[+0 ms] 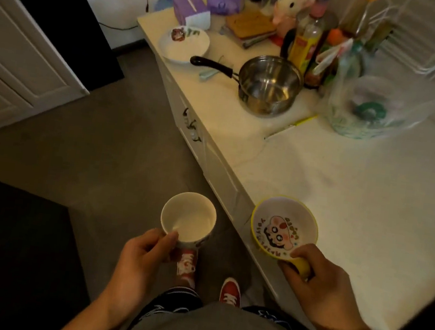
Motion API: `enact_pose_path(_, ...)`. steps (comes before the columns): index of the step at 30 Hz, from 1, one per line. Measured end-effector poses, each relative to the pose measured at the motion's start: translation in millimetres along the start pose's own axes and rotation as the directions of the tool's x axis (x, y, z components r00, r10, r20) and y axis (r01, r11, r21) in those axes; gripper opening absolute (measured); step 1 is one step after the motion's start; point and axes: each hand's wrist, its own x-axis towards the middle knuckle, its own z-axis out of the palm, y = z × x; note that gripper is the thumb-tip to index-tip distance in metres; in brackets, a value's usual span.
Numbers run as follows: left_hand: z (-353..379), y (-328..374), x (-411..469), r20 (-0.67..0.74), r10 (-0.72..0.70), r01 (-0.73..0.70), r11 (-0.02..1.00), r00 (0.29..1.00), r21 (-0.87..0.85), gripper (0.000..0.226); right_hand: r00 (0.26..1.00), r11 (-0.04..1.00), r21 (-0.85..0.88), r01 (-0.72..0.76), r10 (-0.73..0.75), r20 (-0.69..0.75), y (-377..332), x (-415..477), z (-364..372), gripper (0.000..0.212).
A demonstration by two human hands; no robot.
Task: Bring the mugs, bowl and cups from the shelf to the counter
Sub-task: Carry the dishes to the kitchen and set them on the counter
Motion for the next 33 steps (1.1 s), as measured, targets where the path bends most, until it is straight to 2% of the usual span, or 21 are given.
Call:
enact_pose_path(3,2.4,19.5,46.9,0.056,-0.022,0.021,0.999,0.998,0.03,0.036,0.997,0.999,0.004,-0.038,0.038,-0.062,-10.7,29.6,1.1,0.033)
enact_pose_path(8,13.7,49.7,136.9,0.296,-0.086,0.045,0.989,0.951,0.143,0.026,0.956,0.972,0.074,-0.224,0.234,-0.176,-18.0,63.3,9.4,0.026)
enact_pose_path(11,31.0,66.4,183.7,0.447,-0.093,-0.031,0.964,0.89,0.263,0.028,0.892,0.929,0.146,-0.34,0.368,-0.261,-21.9,72.8,13.3,0.023)
enact_pose_path(14,60.4,83.3,216.8,0.569,-0.054,-0.173,0.925,0.821,0.338,0.03,0.814,0.882,0.179,-0.435,0.471,-0.341,-22.5,75.2,14.2,0.021)
enact_pose_path(16,86.6,91.9,229.7,0.652,-0.058,-0.219,0.916,0.756,0.335,0.029,0.754,0.853,0.188,-0.486,0.519,-0.404,-18.2,74.7,12.0,0.021)
enact_pose_path(18,114.3,97.4,236.0,0.702,-0.065,-0.202,0.935,0.709,0.29,0.028,0.693,0.826,0.191,-0.53,0.552,-0.463,-12.6,74.4,7.7,0.022)
enact_pose_path(22,174.6,101.5,237.9,0.767,-0.108,-0.133,0.96,0.633,0.245,0.031,0.56,0.755,0.252,-0.605,0.629,-0.539,9.3,72.3,-0.1,0.024)
enact_pose_path(25,209.9,100.7,233.8,0.783,-0.133,-0.078,0.971,0.608,0.225,0.029,0.494,0.724,0.296,-0.623,0.658,-0.568,29.7,72.3,-7.4,0.023)
enact_pose_path(29,245.7,94.4,229.1,0.776,-0.132,-0.07,0.973,0.616,0.221,0.027,0.46,0.716,0.304,-0.628,0.658,-0.596,55.9,75.2,-16.8,0.028)
enact_pose_path(33,267.9,87.3,228.8,0.753,-0.138,-0.054,0.973,0.643,0.225,0.026,0.469,0.721,0.267,-0.639,0.641,-0.608,78.4,78.4,-26.8,0.029)
